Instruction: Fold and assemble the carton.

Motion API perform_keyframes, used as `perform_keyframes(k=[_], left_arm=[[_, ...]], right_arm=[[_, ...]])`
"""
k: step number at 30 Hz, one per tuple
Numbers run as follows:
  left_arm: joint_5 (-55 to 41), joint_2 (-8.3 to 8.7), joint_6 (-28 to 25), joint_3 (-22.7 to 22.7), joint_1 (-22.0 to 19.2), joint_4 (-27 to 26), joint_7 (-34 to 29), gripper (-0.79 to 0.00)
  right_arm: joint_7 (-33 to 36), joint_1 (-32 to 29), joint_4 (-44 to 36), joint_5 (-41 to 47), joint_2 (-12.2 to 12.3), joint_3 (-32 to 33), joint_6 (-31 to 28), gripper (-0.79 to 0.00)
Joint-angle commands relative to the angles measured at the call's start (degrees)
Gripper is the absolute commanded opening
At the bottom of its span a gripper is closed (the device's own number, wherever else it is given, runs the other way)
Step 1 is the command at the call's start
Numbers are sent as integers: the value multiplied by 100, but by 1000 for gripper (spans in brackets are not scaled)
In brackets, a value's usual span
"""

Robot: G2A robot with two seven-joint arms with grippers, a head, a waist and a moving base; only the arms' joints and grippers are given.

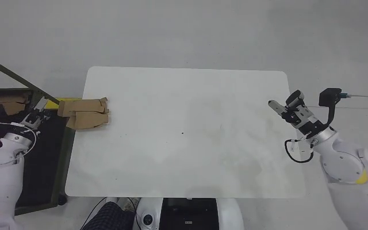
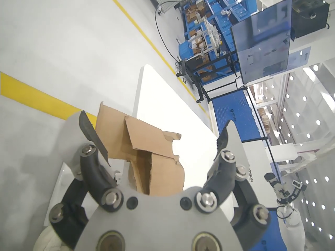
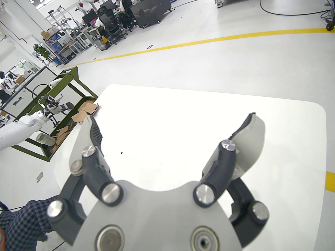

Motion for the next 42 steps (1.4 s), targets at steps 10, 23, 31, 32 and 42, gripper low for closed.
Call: perform_keyframes(k=[10,23,31,32,42], left_arm=[[-646,-53,433,-169,156,625,-117,0],[-260,-229,334,241,-214,1365,-41,0],[-288,-420,-10,558,-672,1634,-165,0],[-277,-439,-79,588,-731,1648,-145,0],[155,-573,-110,910,-1285,1960,78,0]], right_arm=[[0,0,0,0,0,0,0,0],[0,0,0,0,0,0,0,0],[0,0,0,0,0,0,0,0],[0,0,0,0,0,0,0,0],[0,0,0,0,0,0,0,0]])
